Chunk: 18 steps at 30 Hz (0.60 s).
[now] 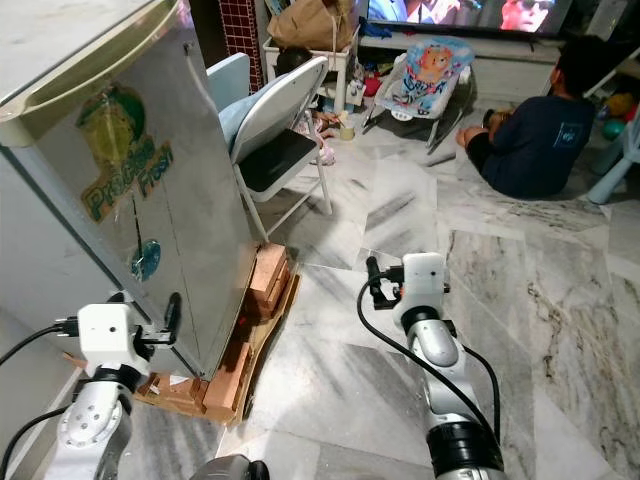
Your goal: Restocking fridge
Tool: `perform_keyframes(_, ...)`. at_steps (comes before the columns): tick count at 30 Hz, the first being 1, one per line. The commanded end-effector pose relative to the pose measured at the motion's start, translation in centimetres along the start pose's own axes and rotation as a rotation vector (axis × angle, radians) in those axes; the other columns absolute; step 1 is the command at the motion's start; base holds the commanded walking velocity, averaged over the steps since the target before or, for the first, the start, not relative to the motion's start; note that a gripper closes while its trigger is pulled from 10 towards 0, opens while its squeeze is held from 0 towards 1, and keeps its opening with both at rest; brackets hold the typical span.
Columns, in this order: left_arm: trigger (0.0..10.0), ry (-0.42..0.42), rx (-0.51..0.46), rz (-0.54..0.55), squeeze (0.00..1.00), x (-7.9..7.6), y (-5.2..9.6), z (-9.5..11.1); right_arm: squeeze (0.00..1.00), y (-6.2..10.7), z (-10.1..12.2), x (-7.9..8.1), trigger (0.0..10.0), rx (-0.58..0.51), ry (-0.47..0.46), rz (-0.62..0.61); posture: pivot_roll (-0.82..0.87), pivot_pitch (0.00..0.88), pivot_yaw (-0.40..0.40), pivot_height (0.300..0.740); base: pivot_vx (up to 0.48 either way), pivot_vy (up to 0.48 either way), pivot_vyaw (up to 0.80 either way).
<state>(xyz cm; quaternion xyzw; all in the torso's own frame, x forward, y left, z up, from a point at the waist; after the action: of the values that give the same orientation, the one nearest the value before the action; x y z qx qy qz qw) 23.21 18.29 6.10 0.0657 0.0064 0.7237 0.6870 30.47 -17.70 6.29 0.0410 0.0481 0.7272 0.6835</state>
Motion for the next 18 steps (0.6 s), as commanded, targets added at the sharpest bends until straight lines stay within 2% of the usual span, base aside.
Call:
perform_keyframes(1, 10.0, -0.002, 0.02, 0.017, 0.0, 0.4, 0.07, -0.3, 0.0, 0.0, 0.01, 0.05, 10.0, 0.0, 0.001, 0.0, -0.03, 0.035, 0.015, 0.74, 0.0, 0.0, 0.0)
perform_keyframes(2, 10.0, -0.003, 0.019, 0.016, 0.0, 0.4, 0.07, -0.29, 0.0, 0.01, 0.01, 0.06, 10.0, 0.0, 0.001, 0.0, -0.04, 0.035, 0.015, 0.74, 0.0, 0.0, 0.0)
perform_keyframes(18, 10.0, -0.022, 0.0, -0.022, 0.0, -0.2, 0.01, -0.01, 0.0, 0.13, -0.11, 0.03, 10.0, 0.003, 0.001, -0.004, -0.04, 0.038, 0.017, 0.74, 0.0, 0.476, 0.0)
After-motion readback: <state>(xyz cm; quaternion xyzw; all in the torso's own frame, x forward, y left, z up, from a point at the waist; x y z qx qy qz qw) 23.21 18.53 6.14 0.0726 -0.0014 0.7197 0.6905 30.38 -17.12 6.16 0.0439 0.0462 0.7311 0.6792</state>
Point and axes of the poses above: a point about 5 cm out from each wrist's last joint towards the gripper, its own y axis pointing back from the gripper into the wrist, its own z axis along the axis of the wrist's last joint, x = y × z, the point moved 1 cm from there along -y, pointing out of the wrist towards the gripper, and after that the axes turned 2 degrees about -y, right-handed, at the moved point
